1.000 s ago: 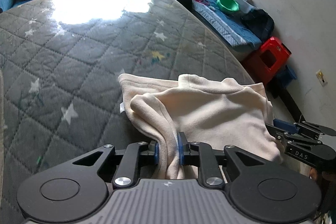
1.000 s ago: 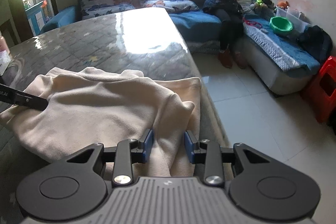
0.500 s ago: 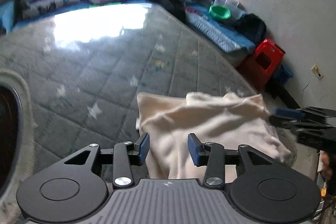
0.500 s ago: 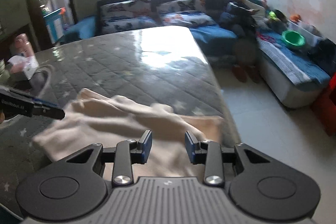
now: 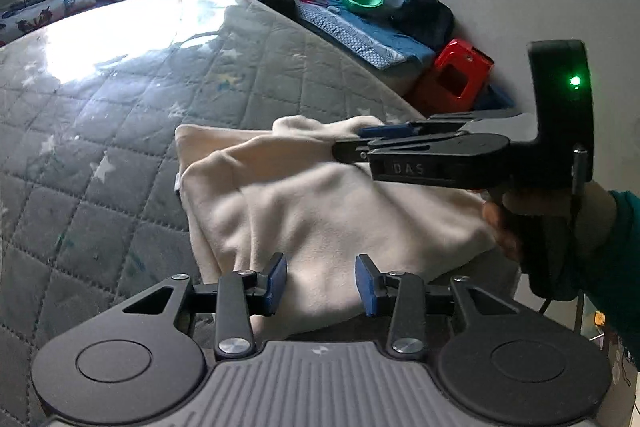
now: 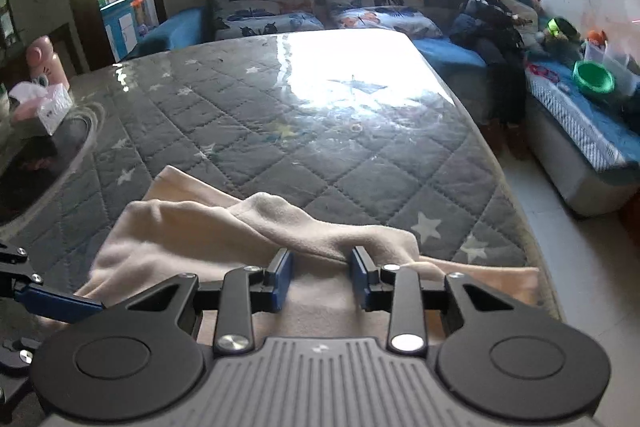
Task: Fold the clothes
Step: 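Lower the sweatshirt onto the mattress and open both grippers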
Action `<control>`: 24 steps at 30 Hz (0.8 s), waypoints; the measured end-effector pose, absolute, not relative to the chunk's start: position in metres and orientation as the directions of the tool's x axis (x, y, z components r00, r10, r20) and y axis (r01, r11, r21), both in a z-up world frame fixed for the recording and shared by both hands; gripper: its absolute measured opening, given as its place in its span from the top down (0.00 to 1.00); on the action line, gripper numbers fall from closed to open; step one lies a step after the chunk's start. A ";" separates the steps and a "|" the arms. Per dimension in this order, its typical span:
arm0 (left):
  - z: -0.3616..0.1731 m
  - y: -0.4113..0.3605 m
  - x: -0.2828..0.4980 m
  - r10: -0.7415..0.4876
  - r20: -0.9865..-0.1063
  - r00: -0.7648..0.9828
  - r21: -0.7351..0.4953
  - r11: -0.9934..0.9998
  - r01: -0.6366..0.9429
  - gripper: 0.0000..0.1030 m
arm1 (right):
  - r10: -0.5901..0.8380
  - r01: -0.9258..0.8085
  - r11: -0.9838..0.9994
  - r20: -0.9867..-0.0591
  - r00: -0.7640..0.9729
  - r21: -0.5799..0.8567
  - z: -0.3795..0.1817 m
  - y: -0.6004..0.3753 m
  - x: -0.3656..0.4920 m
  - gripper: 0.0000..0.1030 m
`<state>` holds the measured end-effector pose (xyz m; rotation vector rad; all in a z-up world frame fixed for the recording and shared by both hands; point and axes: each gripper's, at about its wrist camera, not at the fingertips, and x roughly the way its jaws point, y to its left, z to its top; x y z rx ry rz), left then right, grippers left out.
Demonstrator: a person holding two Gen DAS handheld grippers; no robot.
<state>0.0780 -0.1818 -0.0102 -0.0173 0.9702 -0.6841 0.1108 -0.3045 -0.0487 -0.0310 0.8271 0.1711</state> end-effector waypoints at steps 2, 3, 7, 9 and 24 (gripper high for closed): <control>-0.011 -0.180 0.078 -0.544 -0.751 0.374 -0.314 0.793 0.523 0.60 | 0.142 -0.162 0.986 -0.735 0.664 0.044 -0.044 -0.304 0.112 0.68; -0.012 -0.179 0.078 -0.546 -0.750 0.374 -0.317 0.793 0.521 0.60 | 0.146 -0.165 0.985 -0.732 0.666 0.047 -0.040 -0.303 0.112 0.68; -0.010 -0.175 0.078 -0.543 -0.751 0.377 -0.317 0.796 0.515 0.59 | 0.176 -0.213 0.976 -0.726 0.665 0.042 -0.035 -0.291 0.116 0.68; -0.009 -0.174 0.077 -0.542 -0.750 0.379 -0.318 0.798 0.511 0.58 | 0.177 -0.228 0.973 -0.741 0.648 0.032 -0.042 -0.283 0.122 0.68; -0.004 -0.170 0.068 -0.519 -0.757 0.396 -0.301 0.815 0.495 0.42 | 0.161 -0.216 0.976 -0.741 0.652 0.022 -0.049 -0.273 0.126 0.68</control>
